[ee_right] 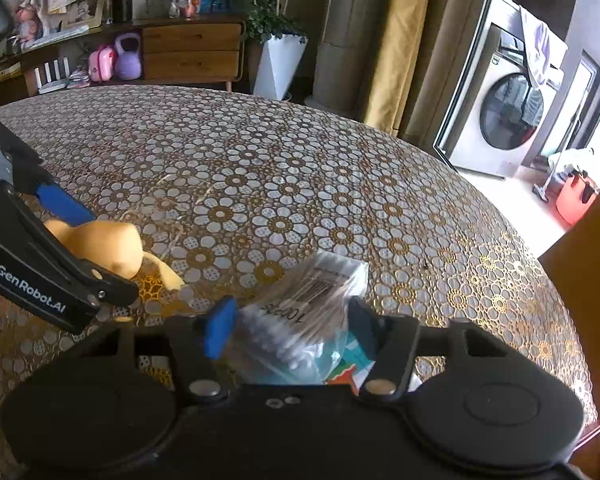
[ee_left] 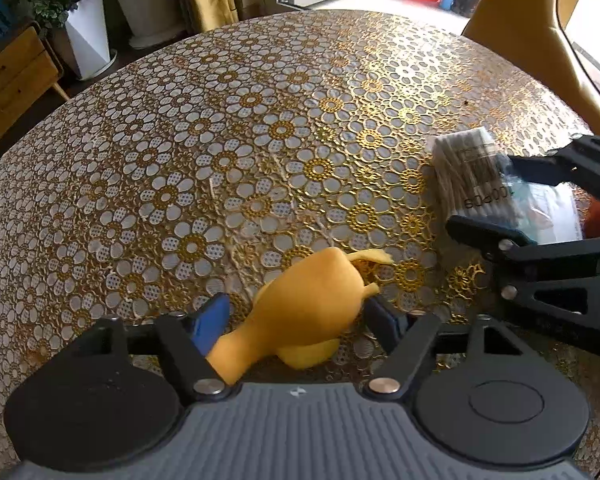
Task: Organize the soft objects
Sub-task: 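Grasp the cotton-swab pack with the right gripper while the left gripper grasps the yellow duck, then carry the swab pack and yellow duck with both grippers over the red tin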
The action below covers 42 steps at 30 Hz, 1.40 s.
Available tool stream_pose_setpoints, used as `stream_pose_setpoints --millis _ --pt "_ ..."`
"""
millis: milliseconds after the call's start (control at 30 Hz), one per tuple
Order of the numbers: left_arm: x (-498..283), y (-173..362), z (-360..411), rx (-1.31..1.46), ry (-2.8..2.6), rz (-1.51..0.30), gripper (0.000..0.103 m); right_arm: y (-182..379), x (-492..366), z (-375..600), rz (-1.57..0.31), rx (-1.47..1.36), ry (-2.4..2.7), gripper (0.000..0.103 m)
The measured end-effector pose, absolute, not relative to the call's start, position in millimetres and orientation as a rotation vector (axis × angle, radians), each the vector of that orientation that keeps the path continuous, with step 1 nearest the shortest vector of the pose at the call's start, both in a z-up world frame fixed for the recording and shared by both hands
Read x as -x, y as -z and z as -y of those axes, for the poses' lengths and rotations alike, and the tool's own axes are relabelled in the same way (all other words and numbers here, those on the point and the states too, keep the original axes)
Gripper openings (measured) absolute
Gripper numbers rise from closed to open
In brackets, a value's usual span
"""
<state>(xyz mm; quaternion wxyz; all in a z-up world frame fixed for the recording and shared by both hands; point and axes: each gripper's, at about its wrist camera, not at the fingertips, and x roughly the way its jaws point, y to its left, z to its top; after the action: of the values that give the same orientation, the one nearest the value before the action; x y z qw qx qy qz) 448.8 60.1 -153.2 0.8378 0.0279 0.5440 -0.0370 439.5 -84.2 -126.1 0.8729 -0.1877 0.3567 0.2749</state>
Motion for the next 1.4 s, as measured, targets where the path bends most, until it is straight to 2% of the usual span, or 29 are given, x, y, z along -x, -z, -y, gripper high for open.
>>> stream_pose_setpoints --millis 200,400,800,1400 --pt "-445.9 151.9 -58.2 -0.046 0.084 -1.146 0.046 127.5 -434.6 82.2 -0.724 0.408 -0.57 0.049" --pt "-440.0 138.3 -65.4 -0.005 0.078 -1.121 0.036 119.7 -426.1 85.0 -0.704 0.393 -0.564 0.045" --pt "-410.3 85.9 -56.6 0.066 0.091 -1.06 0.034 69.1 -382.4 114.9 -0.655 0.28 -0.585 0.045" --pt "-314.1 -8.4 30.3 -0.024 0.234 -0.936 0.034 -9.3 -274.8 187.5 -0.569 0.195 -0.579 0.045"
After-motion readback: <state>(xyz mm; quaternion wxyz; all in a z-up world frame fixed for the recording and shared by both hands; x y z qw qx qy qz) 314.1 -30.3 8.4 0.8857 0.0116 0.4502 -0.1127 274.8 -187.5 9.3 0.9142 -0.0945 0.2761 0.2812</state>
